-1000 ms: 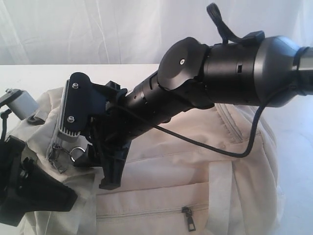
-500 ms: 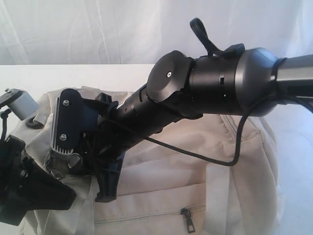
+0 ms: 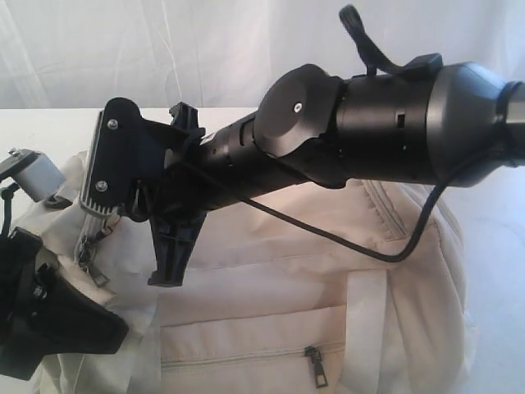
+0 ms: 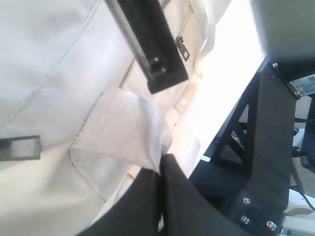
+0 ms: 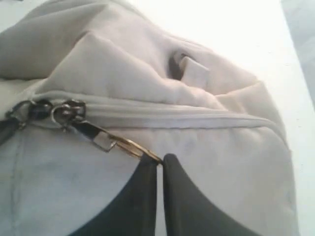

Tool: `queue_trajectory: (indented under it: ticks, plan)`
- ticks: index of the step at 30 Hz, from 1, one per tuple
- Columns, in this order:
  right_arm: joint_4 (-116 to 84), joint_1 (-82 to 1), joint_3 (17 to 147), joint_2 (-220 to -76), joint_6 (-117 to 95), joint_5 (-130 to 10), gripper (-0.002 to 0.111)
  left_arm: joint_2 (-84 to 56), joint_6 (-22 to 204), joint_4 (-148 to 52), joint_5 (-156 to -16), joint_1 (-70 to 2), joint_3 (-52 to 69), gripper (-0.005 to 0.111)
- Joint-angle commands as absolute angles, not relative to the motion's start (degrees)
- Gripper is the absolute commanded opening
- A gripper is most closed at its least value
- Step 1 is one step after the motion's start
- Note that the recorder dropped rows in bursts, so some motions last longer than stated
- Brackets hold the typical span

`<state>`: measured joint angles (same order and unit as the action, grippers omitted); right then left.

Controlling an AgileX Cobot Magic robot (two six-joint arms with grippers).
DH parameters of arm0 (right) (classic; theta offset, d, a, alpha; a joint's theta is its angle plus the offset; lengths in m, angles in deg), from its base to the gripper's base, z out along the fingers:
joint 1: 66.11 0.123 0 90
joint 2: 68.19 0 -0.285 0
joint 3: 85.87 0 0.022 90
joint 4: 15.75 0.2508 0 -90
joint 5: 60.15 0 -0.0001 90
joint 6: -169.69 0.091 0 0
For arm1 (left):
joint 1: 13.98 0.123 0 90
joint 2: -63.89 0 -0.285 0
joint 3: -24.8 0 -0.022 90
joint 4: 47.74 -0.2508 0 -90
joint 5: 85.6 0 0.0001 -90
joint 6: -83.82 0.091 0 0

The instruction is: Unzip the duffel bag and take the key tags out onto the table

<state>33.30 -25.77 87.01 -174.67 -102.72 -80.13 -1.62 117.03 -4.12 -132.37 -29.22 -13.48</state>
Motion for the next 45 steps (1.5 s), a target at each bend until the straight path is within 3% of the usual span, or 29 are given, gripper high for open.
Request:
queue_trajectory:
  ticks: [1, 22, 45]
  plan:
    - [33.52, -25.60, 87.10, -173.81, -101.13, -75.32, 0.000, -1.00, 117.10, -2.48, -133.96, -29.45, -12.99, 0.000]
    - [33.71, -26.22, 95.70, -180.03, -97.21, -67.35, 0.000, -1.00, 116.68, -2.34, -135.10, -29.45, -12.99, 0.000]
    - [33.71, -37.40, 110.84, -191.13, -86.27, -75.52, 0.000, -1.00, 115.47, -2.56, -134.87, -29.45, -12.99, 0.000]
